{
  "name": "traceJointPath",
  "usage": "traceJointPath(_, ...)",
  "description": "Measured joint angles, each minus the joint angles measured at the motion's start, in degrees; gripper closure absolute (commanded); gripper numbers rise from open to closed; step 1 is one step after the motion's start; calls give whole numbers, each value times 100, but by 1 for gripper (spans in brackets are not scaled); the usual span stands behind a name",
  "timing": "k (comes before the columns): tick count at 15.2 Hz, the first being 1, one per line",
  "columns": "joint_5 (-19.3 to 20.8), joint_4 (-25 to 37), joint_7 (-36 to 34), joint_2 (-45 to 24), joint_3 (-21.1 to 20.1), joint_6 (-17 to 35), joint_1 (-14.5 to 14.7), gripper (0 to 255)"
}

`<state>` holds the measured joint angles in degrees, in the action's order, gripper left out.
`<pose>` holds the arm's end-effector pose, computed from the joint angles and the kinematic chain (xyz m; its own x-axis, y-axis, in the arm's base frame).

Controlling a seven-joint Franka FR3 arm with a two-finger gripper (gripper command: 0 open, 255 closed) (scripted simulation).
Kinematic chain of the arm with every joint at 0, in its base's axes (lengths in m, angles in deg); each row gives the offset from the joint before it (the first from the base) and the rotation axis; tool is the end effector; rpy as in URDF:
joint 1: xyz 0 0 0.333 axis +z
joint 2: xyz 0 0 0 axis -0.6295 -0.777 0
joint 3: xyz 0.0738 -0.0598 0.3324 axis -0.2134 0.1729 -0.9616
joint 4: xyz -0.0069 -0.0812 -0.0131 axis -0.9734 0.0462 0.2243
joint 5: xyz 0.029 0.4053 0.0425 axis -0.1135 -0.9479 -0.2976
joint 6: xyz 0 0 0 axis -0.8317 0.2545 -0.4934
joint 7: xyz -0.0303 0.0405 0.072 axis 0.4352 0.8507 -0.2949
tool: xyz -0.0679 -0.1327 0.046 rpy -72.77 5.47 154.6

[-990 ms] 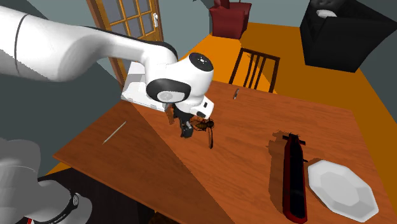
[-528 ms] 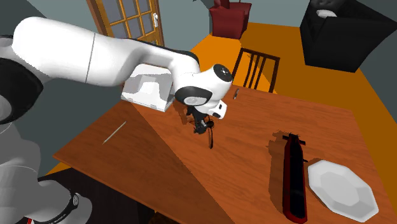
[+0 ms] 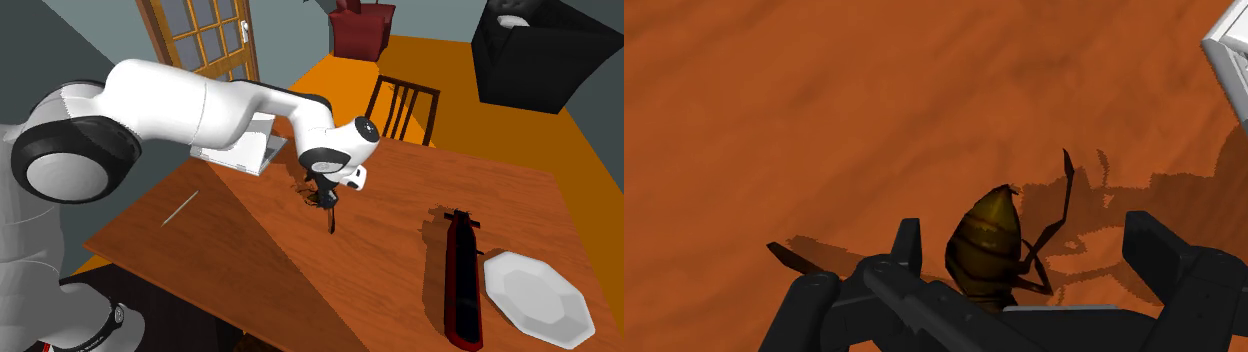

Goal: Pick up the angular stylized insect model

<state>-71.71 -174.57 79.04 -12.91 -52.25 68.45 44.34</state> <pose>0.6746 0.0907 0.2929 0.9779 0.1337 -0.1608 0.0548 -0.9059 -0.4200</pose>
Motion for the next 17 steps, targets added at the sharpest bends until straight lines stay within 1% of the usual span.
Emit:
traceJointPath(5, -48, -85, 113, -173, -16, 234, 0, 0)
traceJointPath(6, -50, -78, 117, -187, -17, 240, -1, 255)
traceJointPath(17, -46, -53, 113, -187, -15, 217, -5, 255)
